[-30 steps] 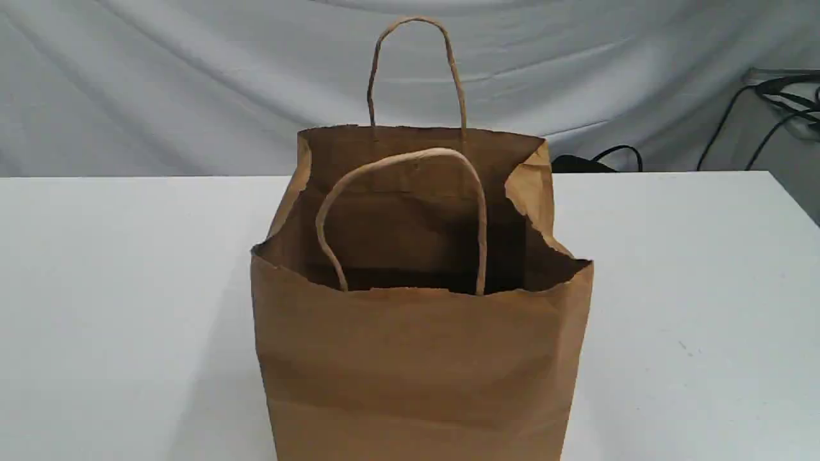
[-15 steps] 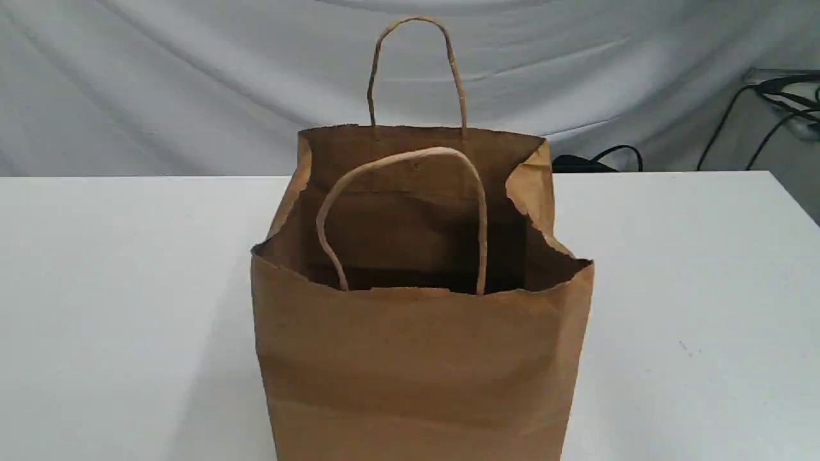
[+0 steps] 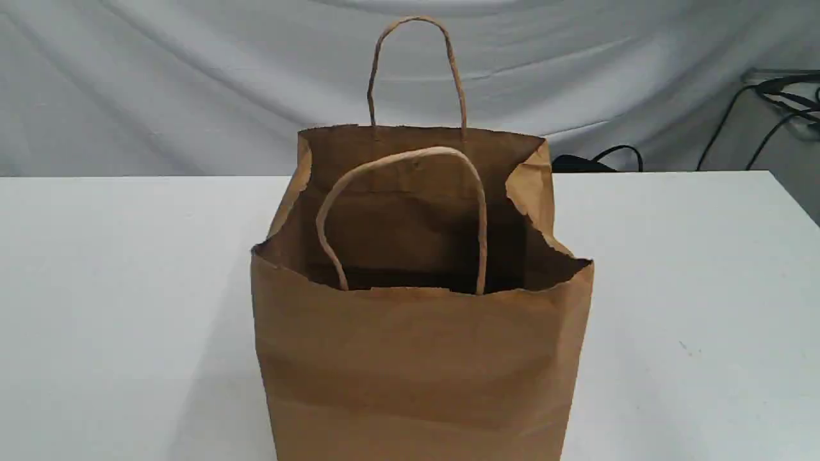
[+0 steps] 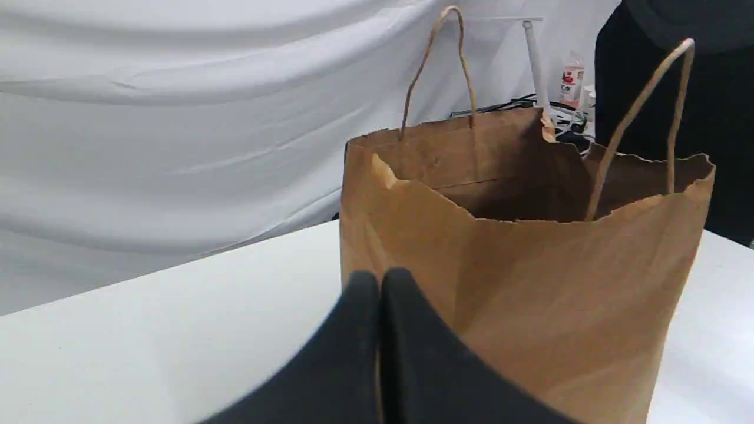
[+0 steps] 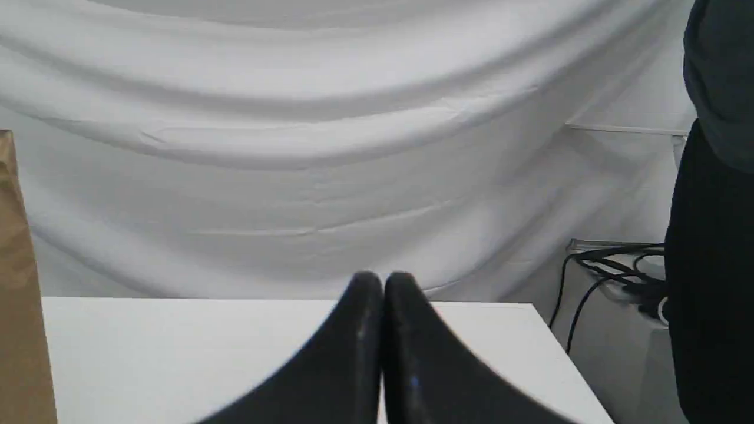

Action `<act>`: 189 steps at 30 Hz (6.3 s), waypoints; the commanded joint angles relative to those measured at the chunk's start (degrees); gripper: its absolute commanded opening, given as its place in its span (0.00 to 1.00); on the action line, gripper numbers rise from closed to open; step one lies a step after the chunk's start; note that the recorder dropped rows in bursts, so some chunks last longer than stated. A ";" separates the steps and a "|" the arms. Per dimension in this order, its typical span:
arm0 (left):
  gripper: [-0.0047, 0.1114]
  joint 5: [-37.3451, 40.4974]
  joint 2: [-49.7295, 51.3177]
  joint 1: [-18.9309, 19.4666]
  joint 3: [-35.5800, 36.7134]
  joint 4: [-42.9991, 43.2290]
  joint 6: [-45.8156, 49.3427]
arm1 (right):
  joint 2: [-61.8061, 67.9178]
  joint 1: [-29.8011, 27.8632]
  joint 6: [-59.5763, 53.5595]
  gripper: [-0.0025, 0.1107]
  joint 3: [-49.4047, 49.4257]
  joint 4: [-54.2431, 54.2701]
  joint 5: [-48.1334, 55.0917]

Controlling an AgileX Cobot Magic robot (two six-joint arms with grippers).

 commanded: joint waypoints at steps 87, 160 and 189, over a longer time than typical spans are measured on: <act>0.04 -13.95 -15.54 38.86 24.64 -2.92 -1.96 | -0.34 0.05 0.20 0.02 0.23 -1.29 4.71; 0.04 -11.42 -15.54 38.86 24.64 -25.69 22.22 | -0.34 0.05 0.32 0.02 0.23 -1.29 4.71; 0.04 -11.42 -15.54 38.86 24.64 -25.69 22.22 | -0.34 0.05 0.32 0.02 0.23 -1.29 4.71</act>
